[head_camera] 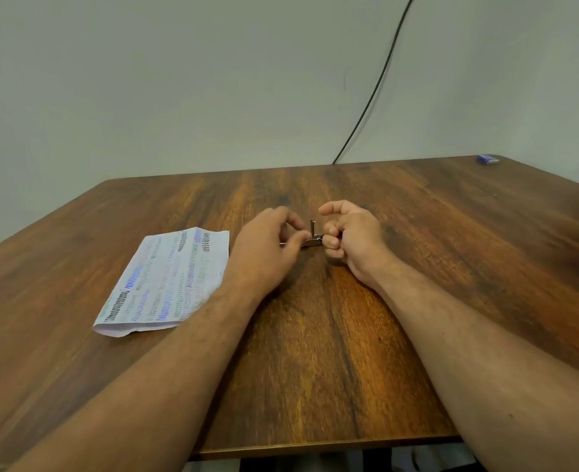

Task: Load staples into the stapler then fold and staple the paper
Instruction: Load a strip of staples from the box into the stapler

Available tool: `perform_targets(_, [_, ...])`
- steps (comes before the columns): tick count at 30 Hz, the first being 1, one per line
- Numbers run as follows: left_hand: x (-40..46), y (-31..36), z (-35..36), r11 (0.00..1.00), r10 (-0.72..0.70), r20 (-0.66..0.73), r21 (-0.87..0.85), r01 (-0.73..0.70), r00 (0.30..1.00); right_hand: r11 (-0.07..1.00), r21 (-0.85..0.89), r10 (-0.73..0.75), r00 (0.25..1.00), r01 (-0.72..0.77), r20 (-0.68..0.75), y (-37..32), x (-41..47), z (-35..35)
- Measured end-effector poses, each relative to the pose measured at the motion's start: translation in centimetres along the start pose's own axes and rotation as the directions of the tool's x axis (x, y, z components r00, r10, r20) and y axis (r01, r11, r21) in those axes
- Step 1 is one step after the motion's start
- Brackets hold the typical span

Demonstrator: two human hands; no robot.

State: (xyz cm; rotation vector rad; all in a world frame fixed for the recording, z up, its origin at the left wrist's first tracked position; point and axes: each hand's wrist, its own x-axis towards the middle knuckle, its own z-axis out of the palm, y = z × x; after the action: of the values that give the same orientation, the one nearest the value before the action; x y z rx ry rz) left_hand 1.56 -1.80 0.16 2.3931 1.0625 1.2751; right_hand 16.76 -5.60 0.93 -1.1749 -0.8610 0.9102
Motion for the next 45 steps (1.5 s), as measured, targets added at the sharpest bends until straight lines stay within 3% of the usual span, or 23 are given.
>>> perform_targets(2, [-0.2, 0.3, 0.2, 0.993, 0.107, 0.064, 0.035, -0.109, 0.992, 0.990, 0.125, 0.070, 0.998, -0.070, 0.002, -0.3, 0.0, -0.1])
perform_targets(6, [-0.5, 0.5, 0.3, 0.977, 0.211, 0.029, 0.022, -0.211, 0.977, 0.922, 0.355, 0.140, 0.989, -0.151, 0.056, -0.5, -0.8, 0.6])
perform_targets(9, [-0.5, 0.4, 0.2, 0.974, 0.226, -0.014, -0.011, -0.226, 0.974, 0.904, 0.385, 0.157, 0.982, -0.184, 0.101, -0.5, -1.1, 1.1])
perform_targets(15, [-0.5, 0.2, 0.5, 0.966, 0.254, 0.048, 0.040, -0.256, 0.966, 0.865, 0.434, 0.199, 0.966, -0.252, 0.165, -0.2, -1.1, 1.4])
perform_targets(22, [-0.3, -0.1, 0.5, 0.976, 0.158, 0.032, 0.150, -0.161, 0.987, 0.878, 0.362, 0.227, 0.938, -0.313, 0.262, -0.5, -1.3, 1.6])
perform_targets(37, [-0.3, -0.1, 0.3, 0.995, 0.095, -0.034, 0.026, -0.094, 0.995, 0.885, 0.317, 0.220, 0.905, -0.342, 0.363, -0.4, -1.5, 1.5])
perform_targets(41, [-0.3, 0.0, 0.1, 0.999, 0.033, -0.042, -0.012, -0.033, 0.999, 0.923, 0.298, 0.163, 0.948, -0.244, 0.273, -0.2, -1.2, 1.5])
perform_targets(45, [-0.1, -0.2, -0.1, 0.997, -0.051, -0.068, -0.062, 0.046, 0.996, 0.999, 0.044, -0.016, 0.991, 0.010, 0.133, -0.1, -1.3, 1.2])
